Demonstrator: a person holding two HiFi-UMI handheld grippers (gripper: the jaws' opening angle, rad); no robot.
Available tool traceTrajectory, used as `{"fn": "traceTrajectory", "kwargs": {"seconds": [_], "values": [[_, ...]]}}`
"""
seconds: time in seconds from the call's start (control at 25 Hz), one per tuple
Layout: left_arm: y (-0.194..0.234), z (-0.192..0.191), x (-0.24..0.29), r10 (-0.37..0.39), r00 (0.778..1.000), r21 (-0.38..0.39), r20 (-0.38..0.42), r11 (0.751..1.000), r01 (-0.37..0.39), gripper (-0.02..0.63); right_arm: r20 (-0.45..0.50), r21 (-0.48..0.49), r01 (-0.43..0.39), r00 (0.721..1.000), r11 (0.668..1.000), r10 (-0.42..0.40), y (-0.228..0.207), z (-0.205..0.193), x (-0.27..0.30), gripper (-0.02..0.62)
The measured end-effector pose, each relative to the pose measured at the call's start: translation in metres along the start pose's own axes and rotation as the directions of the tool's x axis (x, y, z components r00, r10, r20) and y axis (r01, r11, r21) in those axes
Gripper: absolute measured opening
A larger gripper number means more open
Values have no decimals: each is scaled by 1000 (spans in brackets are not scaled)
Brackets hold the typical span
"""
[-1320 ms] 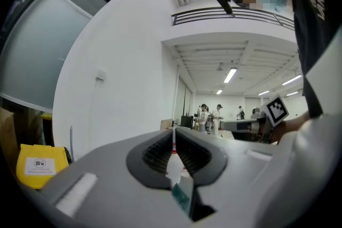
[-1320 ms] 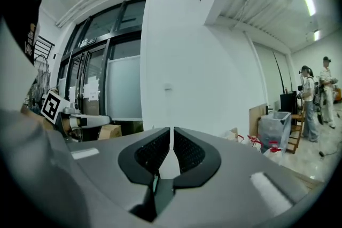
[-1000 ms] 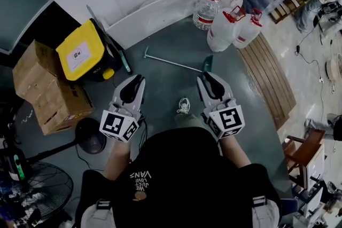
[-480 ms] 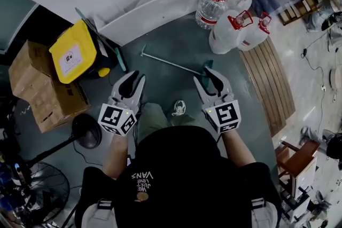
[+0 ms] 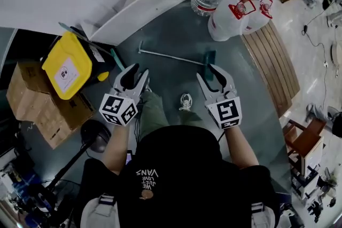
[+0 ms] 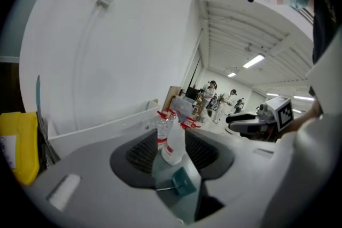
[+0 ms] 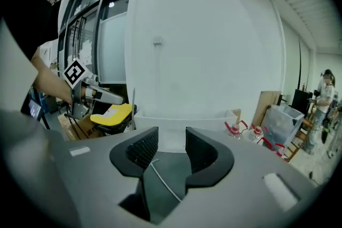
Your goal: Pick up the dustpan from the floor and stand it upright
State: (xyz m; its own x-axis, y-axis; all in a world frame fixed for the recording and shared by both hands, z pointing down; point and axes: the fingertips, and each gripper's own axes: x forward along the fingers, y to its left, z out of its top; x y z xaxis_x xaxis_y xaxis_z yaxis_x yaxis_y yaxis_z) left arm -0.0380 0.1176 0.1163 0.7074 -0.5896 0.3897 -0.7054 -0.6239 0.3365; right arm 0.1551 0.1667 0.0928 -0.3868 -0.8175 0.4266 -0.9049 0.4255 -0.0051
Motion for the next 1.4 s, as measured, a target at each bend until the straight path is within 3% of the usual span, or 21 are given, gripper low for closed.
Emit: {"fn": "traceTrajectory", "kwargs": {"seconds": [0.24,0.48,0.76,1.16,1.4], "values": [[62,-31,48,-57,990,-31,-129,998,54,170,-113,-19,37,993,999,-39,-4,-33,63,137],[130,-95,93,-67,977,-121,-205,992,42,171,-259,-1,-22,966,1000,21,5,-110,134,137],[195,-200,143,-33,962,-184,-269,983,-18,175,-412,-4,-99,907,995,89,3,-235,204,137],[242,-343,202,47,953,-263,-300,956,-130,202,-539,-58,-252,823,966,182,-8,-404,276,138],[263,-416,224,94,948,-293,-306,938,-187,213,-636,-98,-332,746,938,197,-15,-511,307,147]]}}
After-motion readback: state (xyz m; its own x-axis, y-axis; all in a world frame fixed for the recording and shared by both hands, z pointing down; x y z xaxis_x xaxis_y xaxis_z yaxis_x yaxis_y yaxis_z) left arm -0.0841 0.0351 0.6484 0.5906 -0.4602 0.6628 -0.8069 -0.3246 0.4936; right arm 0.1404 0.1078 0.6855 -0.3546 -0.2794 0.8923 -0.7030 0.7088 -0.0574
